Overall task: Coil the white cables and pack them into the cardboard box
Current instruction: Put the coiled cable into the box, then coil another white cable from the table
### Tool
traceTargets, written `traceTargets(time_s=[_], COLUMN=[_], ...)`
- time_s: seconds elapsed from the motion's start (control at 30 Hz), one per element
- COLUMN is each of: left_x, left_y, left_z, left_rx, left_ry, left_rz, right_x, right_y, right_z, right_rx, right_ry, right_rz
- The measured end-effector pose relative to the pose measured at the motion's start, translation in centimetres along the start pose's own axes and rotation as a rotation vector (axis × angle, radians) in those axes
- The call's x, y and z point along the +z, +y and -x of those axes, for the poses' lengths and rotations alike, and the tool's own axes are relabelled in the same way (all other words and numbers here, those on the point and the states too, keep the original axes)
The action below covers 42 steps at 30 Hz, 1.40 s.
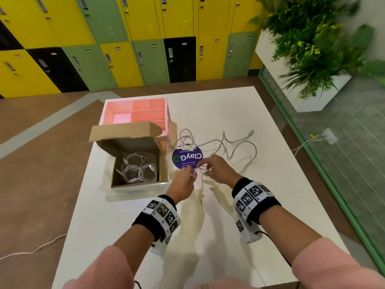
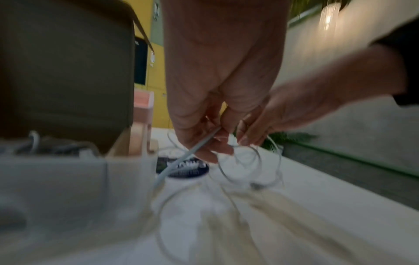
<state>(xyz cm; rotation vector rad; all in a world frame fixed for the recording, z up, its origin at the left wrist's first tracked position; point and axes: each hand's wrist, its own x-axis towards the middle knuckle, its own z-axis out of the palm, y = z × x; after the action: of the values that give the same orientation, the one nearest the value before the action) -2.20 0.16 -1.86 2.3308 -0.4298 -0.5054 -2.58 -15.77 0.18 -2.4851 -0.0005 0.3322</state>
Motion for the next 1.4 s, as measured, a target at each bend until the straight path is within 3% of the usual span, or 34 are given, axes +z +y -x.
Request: traceTargets(time_s=[0.17,0.33,0.5,0.67,1.03,1.2,1.4], left_x=[-4.3,-8.3,-10.6,-11.3,-12.2,-11.9,-11.8], left_y=[3.5,7.6,10.1,12.5,16.1,16.5,16.9], left_z=[-0.5,0.0,0.0,0.7,2.2,2.7,3.5], left_rx=[0.191,0.29,0.325,0.409,0.587,0.554,0.467], left_ry=[0.152,0.321,0.385,0.343,0.284,0.226,-0.008], left_rz=[-0.018,0.057,0.152,0.385,0.571,0.791,1.183], right_x=[-3.9,-8.8,-13.6,-17.4,-24.3,-22.6,-20.0], right_y=[-0.7,-2.4,-4.3,-5.6,-8.2,-7.0,-4.7], right_z=[-0.1,0.4,2.2,4.2,6.9,6.9,6.6], right_rx=[-0.102,-0.186,-0.277,-0.364,-0.551,-0.515,-0.348], right_ry=[0.136,0.25,0.222,0.304,0.534,0.552,0.636], right_rz=[-0.09,-0.209,-0.431,-0.504,-0.582,-0.59,-0.565])
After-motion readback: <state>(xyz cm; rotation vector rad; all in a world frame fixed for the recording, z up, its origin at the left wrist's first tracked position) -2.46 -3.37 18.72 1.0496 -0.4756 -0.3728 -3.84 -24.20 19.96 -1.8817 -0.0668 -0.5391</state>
